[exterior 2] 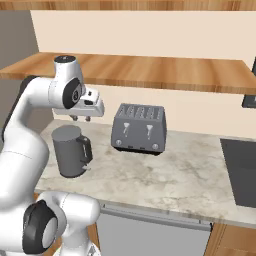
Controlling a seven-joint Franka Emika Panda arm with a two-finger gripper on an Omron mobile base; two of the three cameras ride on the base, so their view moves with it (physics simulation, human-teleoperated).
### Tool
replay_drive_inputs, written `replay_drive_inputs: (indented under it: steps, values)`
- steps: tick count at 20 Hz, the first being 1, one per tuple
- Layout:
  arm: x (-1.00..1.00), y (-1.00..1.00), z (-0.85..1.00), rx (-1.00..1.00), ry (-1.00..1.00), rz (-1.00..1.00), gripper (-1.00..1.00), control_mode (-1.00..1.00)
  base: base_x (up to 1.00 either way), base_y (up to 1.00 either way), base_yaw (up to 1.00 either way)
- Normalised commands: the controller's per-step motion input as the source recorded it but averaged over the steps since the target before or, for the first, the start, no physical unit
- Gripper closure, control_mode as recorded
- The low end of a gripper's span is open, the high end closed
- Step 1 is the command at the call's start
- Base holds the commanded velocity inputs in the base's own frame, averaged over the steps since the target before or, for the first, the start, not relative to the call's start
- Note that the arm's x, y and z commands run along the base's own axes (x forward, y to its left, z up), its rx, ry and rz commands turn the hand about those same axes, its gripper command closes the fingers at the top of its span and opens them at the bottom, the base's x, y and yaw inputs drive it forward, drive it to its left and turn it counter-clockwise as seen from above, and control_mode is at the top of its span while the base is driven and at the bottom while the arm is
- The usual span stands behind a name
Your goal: Navigate to the microwave.
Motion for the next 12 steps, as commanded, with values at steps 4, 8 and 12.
replay_drive_inputs:
  steps: [4, 8, 12]
  values:
    - [-0.66, 0.02, 0.01, 0.00, -0.16, 0.03, -1.00, -1.00, 0.00, 0.00, 0.00]
    - [-1.00, 0.07, 0.00, -0.03, -0.29, 0.00, -1.00, -1.00, 0.00, 0.00, 0.00]
    - [-0.97, 0.02, -0.02, -0.04, -0.18, 0.00, -1.00, -1.00, 0.00, 0.00, 0.00]
